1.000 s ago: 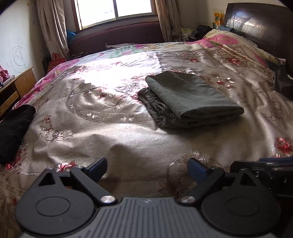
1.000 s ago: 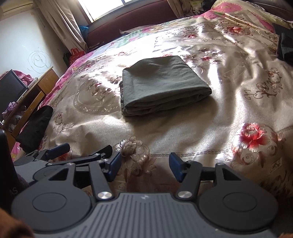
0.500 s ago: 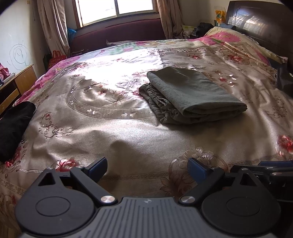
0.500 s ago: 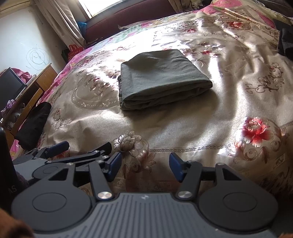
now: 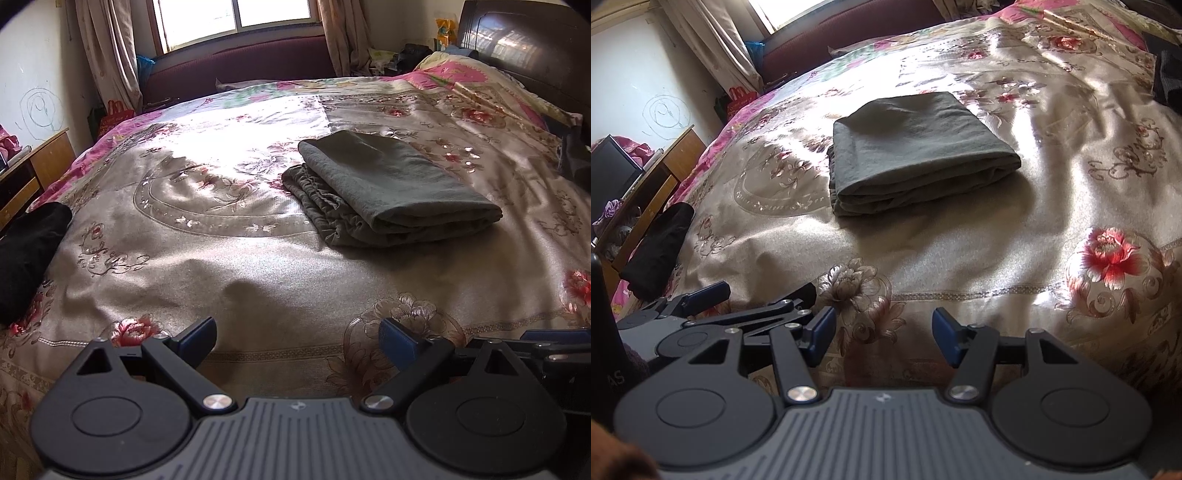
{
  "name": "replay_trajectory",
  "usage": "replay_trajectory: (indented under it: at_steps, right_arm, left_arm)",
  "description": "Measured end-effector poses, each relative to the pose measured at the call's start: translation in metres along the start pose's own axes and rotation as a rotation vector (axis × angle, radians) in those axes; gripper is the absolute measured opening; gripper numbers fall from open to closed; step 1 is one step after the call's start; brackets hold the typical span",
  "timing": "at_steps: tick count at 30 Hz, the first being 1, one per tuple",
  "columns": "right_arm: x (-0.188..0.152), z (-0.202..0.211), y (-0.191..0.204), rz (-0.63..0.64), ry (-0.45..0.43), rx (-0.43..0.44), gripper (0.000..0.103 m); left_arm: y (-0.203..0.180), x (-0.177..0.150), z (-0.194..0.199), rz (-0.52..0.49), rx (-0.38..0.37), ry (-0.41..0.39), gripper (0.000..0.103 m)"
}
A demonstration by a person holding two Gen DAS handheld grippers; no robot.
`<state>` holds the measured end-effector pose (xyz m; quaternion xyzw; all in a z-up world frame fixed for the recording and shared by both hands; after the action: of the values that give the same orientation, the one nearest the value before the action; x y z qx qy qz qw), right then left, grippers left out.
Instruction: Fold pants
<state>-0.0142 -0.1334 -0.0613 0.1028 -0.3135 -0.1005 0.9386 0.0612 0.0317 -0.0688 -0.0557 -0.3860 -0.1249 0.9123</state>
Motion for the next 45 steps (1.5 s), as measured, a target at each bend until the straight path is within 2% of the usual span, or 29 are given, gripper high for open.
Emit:
replay_trajectory:
  at_steps: [45]
  right_arm:
    - [-0.0015, -0.0004, -0.002, -0.005, 0.001, 0.002, 0.059]
  left_arm:
    - [-0.001, 0.0014, 0.0019, -0.007, 0.01, -0.008, 0.103]
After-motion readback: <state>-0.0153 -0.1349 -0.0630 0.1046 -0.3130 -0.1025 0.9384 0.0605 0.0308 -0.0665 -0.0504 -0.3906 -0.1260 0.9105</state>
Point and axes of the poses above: each gripper's, at about its wrist camera, not at the fingertips, and z roughly against the way its jaws point, y to its left, x to its top, the point moved 10 cm from there along -z, roughly the way its jaws point, and after that the axes turned 10 degrees about -x, right-handed, at the moved point
